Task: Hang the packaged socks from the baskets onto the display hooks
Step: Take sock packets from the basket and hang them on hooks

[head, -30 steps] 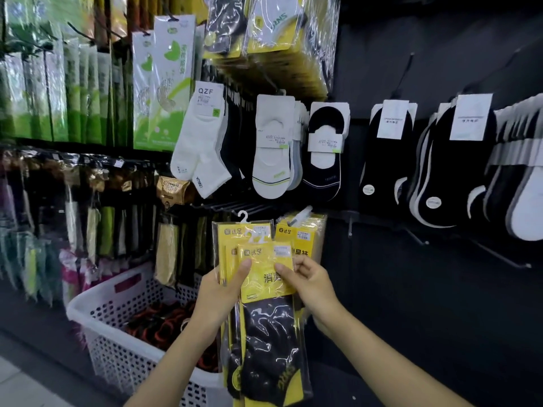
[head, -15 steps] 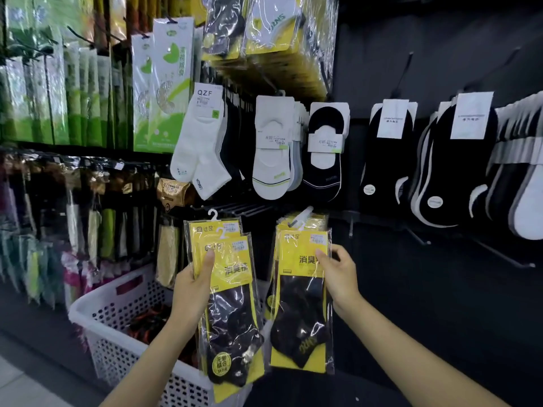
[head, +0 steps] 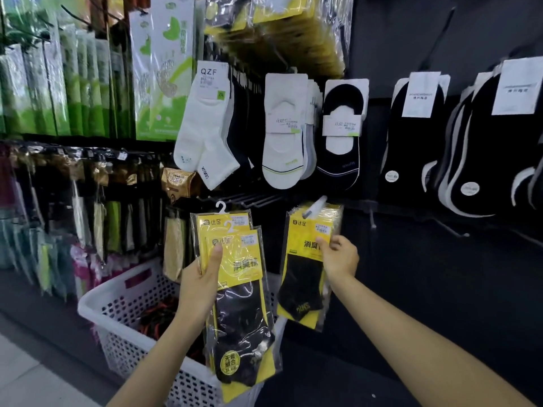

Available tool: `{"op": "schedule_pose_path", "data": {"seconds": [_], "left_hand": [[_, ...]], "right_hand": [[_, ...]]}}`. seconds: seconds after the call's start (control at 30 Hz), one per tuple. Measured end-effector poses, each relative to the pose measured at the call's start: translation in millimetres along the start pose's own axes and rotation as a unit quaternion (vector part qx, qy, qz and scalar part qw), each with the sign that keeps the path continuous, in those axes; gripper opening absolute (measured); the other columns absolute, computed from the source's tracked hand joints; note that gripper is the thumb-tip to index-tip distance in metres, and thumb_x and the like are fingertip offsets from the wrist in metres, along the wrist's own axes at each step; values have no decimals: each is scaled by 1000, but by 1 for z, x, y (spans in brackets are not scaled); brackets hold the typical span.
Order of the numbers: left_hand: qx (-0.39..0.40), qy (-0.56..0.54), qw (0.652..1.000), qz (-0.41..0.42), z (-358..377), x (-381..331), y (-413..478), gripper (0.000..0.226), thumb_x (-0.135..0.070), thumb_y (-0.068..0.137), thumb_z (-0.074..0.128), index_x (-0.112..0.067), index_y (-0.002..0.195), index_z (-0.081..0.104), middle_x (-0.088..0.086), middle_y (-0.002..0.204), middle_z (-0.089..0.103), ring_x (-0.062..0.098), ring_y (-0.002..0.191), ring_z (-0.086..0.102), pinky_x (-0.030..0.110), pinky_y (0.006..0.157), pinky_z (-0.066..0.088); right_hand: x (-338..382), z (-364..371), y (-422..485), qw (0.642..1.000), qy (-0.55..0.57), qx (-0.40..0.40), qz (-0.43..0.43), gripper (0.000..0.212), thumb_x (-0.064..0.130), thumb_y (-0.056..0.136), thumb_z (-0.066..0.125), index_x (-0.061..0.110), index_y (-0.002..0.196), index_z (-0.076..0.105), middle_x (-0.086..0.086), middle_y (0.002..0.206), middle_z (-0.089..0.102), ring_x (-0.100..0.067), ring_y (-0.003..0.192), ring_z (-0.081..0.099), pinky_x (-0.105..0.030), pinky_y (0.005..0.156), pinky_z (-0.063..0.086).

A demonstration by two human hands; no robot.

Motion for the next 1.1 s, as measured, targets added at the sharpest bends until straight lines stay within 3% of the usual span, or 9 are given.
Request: {"op": "schedule_pose_path", "data": {"seconds": [0.3, 0.43, 0.57, 0.67, 0.8, 0.9, 0.97, 1.03, 1.1], "left_hand": [[8, -15, 1000, 13, 8, 7, -3, 53, -57, 86, 45, -22, 53, 21, -10, 40, 20, 4, 36, 19, 13, 38, 22], [14, -32, 999, 11, 14, 4, -10, 54, -57, 85, 48, -31, 45, 22, -11, 40, 20, 4, 37, 19, 11, 39, 21], [51, -71, 996, -9, 25, 2, -17, 47, -62, 78, 51, -28, 48, 40, -6, 50, 37, 7, 48, 37, 18, 55, 34], [65, -107, 992, -33, 38, -2, -22, 41, -62, 75, 57, -22, 72, 65, 0, 63, 57, 11, 63, 55, 26, 68, 46], [68, -96, 993, -15, 50, -16, -32, 14, -51, 80, 62, -39, 77, 56, -26, 55, 61, -19, 56, 55, -1, 51, 40], [118, -86, 989, 14, 49, -24, -37, 39, -53, 85, 49, -19, 78, 66, -11, 60, 68, -4, 58, 63, 1, 51, 41], [117, -53, 992, 7, 42, -28, -38, 55, -60, 84, 39, -9, 64, 49, -2, 50, 50, 15, 49, 50, 8, 46, 38], [91, -28, 995, 7, 36, -29, -36, 52, -63, 82, 36, -16, 61, 30, -9, 44, 26, 8, 43, 28, 17, 48, 30], [75, -14, 997, 14, 30, -29, -32, 50, -59, 86, 36, -16, 62, 28, -4, 48, 24, 8, 45, 26, 22, 53, 27]], "right_hand": [[1, 2, 7, 1000, -3, -14, 3, 20, 30, 87, 67, 13, 97, 61, 7, 82, 62, -15, 84, 62, -18, 59, 41], [6, -12, -19, 1000, 17, -17, -19, 35, 30, 88, 66, 13, 115, 51, 1, 112, 53, -12, 94, 56, -21, 72, 44], [20, -27, -59, 986, 68, 151, -24, 11, 33, 93, 56, 24, 100, 56, 0, 106, 60, -8, 88, 58, -20, 77, 49], [31, -34, -86, 959, 98, 266, -7, 23, 36, 90, 58, 18, 104, 61, -2, 99, 65, -12, 83, 63, -19, 70, 53], [41, -46, -99, 954, 123, 275, -5, 29, 30, 83, 69, 10, 104, 65, -6, 99, 72, -18, 87, 69, -25, 70, 54], [41, -59, -98, 952, 143, 272, 3, 22, 23, 87, 66, 8, 103, 64, -10, 100, 72, -19, 85, 70, -28, 71, 57], [39, -67, -96, 950, 158, 267, 25, 20, 22, 89, 64, 8, 103, 64, -11, 97, 74, -20, 82, 71, -30, 71, 58], [36, -74, -92, 955, 171, 239, 41, 12, 19, 90, 63, 9, 96, 63, -13, 95, 74, -24, 85, 71, -39, 80, 58], [33, -80, -84, 962, 181, 198, 49, 6, 16, 91, 62, 12, 87, 62, -15, 94, 74, -26, 84, 70, -45, 84, 55]]}}
Point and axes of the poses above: each hand's wrist, its own y-axis towards the middle knuckle, its own z-axis out of the palm, x = y × z, the point moved 1 cm from there along y, towards the middle knuckle
